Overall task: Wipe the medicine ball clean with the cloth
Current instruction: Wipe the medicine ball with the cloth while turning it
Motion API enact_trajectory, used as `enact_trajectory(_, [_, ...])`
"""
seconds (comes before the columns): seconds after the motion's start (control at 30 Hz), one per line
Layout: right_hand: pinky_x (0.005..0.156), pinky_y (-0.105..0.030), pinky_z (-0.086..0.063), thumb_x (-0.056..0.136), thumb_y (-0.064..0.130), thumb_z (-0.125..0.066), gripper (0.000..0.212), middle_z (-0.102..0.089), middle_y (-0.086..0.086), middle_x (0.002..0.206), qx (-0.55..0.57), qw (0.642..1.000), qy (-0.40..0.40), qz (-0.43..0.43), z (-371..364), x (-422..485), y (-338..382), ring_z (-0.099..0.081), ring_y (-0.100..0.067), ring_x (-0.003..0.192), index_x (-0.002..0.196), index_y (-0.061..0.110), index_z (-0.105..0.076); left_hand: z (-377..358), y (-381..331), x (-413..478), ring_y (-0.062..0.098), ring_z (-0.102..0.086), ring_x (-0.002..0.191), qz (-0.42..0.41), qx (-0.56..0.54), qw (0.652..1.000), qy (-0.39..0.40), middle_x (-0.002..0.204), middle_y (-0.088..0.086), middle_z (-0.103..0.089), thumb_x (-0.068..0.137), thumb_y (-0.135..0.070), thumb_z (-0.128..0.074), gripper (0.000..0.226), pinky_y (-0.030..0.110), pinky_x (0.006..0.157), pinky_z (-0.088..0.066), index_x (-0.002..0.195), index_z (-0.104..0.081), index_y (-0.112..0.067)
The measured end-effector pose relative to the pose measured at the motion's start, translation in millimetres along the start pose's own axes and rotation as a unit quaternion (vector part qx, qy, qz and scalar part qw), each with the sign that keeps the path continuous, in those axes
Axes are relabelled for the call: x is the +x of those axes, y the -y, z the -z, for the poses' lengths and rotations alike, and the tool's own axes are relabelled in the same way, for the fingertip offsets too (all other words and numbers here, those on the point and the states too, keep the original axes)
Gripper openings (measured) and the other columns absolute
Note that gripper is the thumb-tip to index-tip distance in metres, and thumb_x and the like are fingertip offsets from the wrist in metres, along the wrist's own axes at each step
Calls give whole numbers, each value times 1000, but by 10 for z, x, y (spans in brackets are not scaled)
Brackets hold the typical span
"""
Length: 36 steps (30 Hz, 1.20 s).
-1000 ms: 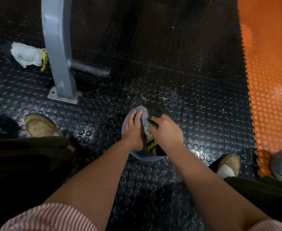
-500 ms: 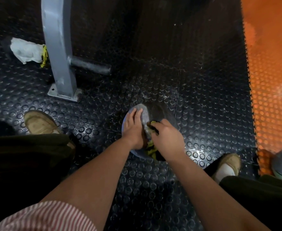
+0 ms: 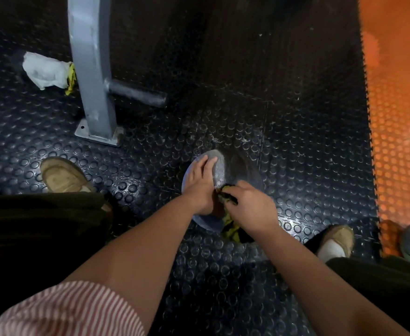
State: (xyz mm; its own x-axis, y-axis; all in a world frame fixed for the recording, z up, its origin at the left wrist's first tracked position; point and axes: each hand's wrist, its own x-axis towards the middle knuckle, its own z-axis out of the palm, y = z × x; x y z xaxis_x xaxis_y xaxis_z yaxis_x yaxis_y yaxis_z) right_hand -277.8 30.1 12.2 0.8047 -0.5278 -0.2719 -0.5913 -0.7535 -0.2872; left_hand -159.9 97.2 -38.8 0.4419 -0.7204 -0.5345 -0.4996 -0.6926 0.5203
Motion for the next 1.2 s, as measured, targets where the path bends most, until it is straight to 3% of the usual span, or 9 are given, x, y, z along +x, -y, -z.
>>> enact_trajectory(0.17, [61,-29,-40,96,27,-47,25,-53,-3,99,27,996,-42,-72,96,406,-13,-58,-25,82,108,20,-68,2,-43,-23,22,18,147,-17,8,1000,-4,158,4,20,81,-15,-70,111,33,120,6,151,15,-22])
enact_trajectory(0.27, [66,-31,-44,95,25,-49,26,-55,-3,104,28,998,-38,-46,56,233,31,-59,-25,88,116,21,-64,40,-58,14,21,15,147,-5,-21,1000,-2,159,2,18,80,-14,-70,110,31,119,5,152,13,-26])
enact_trajectory(0.47, [57,-28,-39,94,23,-47,28,-54,2,103,27,998,-16,-54,-131,-210,37,-58,-22,84,116,25,-63,-6,-122,26,22,17,147,6,-13,1000,-13,159,0,20,80,0,-65,109,32,119,3,152,12,-25])
enact_trajectory(0.7, [64,-30,-42,94,23,-50,29,-54,-3,110,43,994,-54,-89,30,259,87,-60,-26,91,119,21,-63,-59,-53,38,22,16,147,2,-4,1000,-3,158,0,23,85,-26,-69,108,33,118,5,151,17,-27])
enact_trajectory(1.0, [61,-31,-44,95,24,-47,28,-55,1,109,20,999,-10,-48,-119,-184,58,-59,-23,90,120,25,-60,9,-51,53,19,13,148,2,-35,999,-19,159,-3,17,78,-2,-67,109,32,119,3,153,8,-28])
enact_trajectory(1.2, [62,-29,-41,95,26,-48,27,-54,-1,105,-5,997,-42,-60,44,276,8,-59,-24,89,116,23,-65,-135,-25,77,25,22,146,0,41,999,-7,157,1,27,79,-36,-72,118,38,121,7,149,22,-24])
